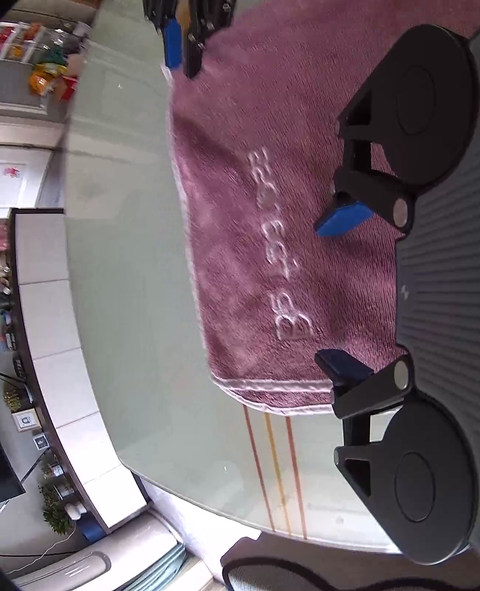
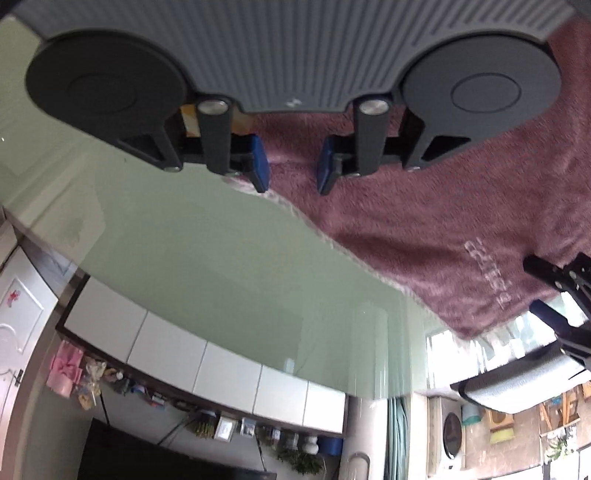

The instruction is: Fold towel

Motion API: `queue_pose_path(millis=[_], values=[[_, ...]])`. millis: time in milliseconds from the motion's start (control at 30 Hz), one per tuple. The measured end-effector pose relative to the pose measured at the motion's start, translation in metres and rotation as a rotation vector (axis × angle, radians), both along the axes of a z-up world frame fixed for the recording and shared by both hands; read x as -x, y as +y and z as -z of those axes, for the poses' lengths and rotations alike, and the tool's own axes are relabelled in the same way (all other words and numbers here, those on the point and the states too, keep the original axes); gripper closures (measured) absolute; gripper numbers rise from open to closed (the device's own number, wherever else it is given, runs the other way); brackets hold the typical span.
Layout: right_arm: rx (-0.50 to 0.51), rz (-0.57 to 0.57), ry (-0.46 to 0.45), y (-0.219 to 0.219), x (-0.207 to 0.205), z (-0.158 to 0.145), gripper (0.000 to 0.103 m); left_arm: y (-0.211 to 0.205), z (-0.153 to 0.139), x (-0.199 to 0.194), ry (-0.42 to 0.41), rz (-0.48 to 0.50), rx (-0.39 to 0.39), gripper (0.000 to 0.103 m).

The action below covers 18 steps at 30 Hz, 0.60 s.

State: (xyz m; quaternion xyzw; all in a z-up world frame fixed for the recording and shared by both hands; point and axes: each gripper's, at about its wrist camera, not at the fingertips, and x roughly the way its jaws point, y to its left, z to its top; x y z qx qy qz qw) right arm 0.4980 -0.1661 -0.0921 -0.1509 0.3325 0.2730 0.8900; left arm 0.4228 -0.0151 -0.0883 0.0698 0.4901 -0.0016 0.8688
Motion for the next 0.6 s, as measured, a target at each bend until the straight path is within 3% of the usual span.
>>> queue_pose_path(millis=[167, 233, 300, 433, 600], values=[[-0.052, 0.098, -0.014, -0.016, 0.013, -0.01, 0.072, 0.024, -0.008, 0.015, 0.008, -0.089, 0.007, 0.033], [-0.118, 0.109, -0.014, -0.028, 0.03, -0.021, 0.057, 0.03, -0.015, 0.029, 0.001, -0.082, 0.017, 0.033], [-0.172, 0.123, 0.008, -0.041, 0.061, -0.032, 0.049, 0.034, -0.023, 0.053, -0.008, -0.06, 0.037, 0.033], [-0.232, 0.134, 0.108, -0.058, 0.116, -0.036, 0.046, 0.031, -0.031, 0.096, -0.023, -0.029, 0.045, 0.032], [-0.42, 0.242, 0.298, -0.09, 0.185, -0.02, 0.041, 0.02, -0.025, 0.143, -0.013, -0.01, 0.043, 0.032]])
